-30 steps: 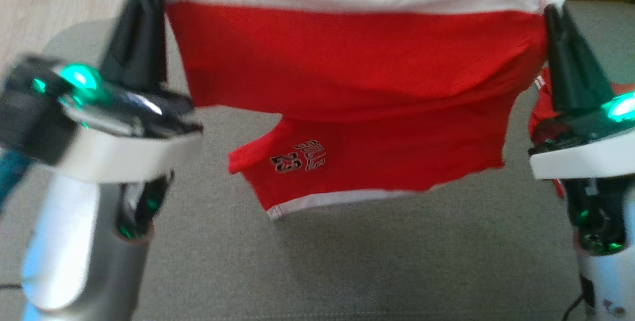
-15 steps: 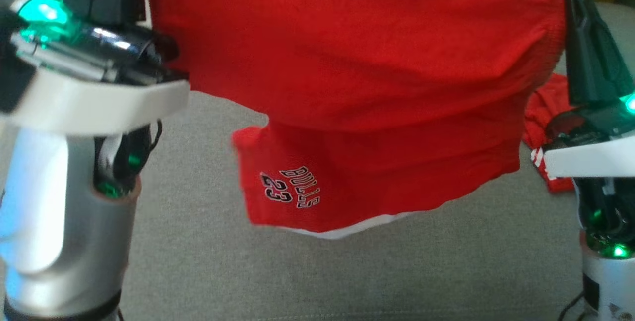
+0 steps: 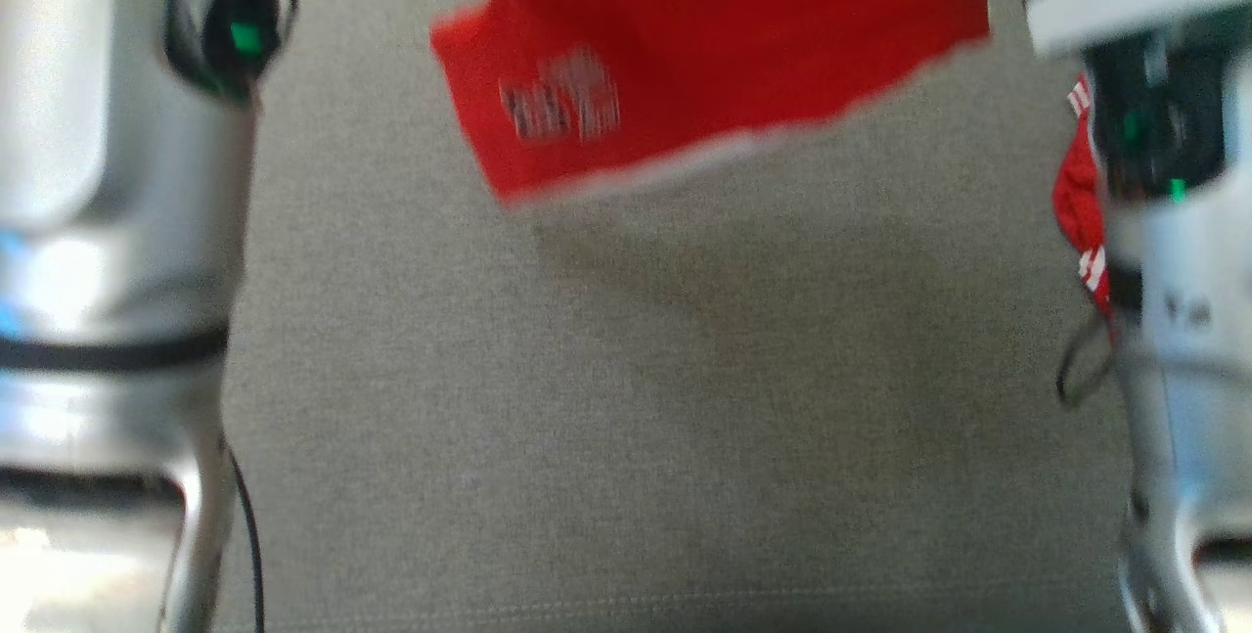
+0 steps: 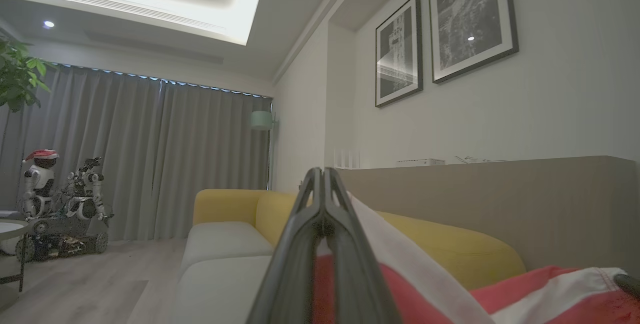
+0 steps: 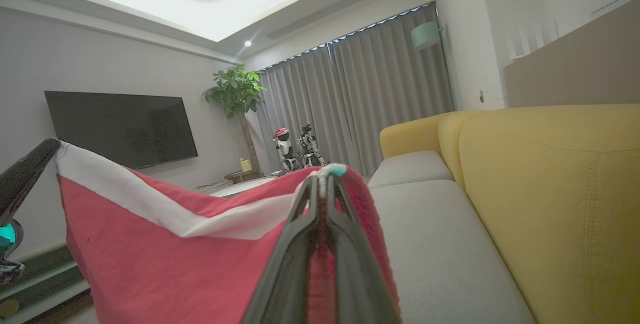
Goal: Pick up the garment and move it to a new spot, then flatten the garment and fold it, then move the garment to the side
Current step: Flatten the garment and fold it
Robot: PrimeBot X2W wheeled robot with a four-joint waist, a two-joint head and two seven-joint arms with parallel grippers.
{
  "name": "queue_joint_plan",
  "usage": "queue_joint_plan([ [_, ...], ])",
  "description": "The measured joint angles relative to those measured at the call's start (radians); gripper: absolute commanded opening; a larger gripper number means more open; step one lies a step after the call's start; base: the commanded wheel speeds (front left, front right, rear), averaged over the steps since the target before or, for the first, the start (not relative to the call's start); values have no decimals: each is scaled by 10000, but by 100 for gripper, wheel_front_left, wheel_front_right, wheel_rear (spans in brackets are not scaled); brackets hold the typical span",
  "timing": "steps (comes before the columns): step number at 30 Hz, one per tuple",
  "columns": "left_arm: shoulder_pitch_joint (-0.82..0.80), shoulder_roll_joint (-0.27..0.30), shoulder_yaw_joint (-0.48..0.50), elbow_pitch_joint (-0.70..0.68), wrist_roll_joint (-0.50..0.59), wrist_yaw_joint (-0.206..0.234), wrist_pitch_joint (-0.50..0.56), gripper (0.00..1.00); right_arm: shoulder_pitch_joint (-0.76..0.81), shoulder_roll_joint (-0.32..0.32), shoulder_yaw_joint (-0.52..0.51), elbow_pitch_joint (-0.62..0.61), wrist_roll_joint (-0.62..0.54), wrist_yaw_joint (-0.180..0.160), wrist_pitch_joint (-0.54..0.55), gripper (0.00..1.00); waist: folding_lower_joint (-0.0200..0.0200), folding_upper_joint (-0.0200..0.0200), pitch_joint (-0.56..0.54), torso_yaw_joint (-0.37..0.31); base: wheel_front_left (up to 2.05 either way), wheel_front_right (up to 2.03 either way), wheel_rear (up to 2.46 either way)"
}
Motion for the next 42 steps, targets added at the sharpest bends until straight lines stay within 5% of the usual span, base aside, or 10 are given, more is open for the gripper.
queue_joint_plan([
  [9,-2377,-550,727,4343,31,-84,-109,0,-4126,357,1225,5797,27,2,-2125,0,1,0,733,-16,0,0,0],
  [14,-2368,-846,924,6251,23,-94,-107,0,-4924,470,2201,8251,-58,0,-2763,0,1,0,1083,76,0,0,0],
  [20,-1750,-1099,1099,7310,-268,-159,-107,0,-4847,602,3659,9779,54,0,-3012,0,1,0,1520,205,0,0,0],
  [29,823,-1108,917,6915,-1384,-180,-107,0,-2077,585,5386,9181,1375,0,-3760,0,1,0,1526,324,0,0,0],
  [42,5857,-1068,1239,2821,-589,-184,-107,0,2564,-669,4343,5269,1626,0,-3837,0,0,0,475,110,0,0,0],
])
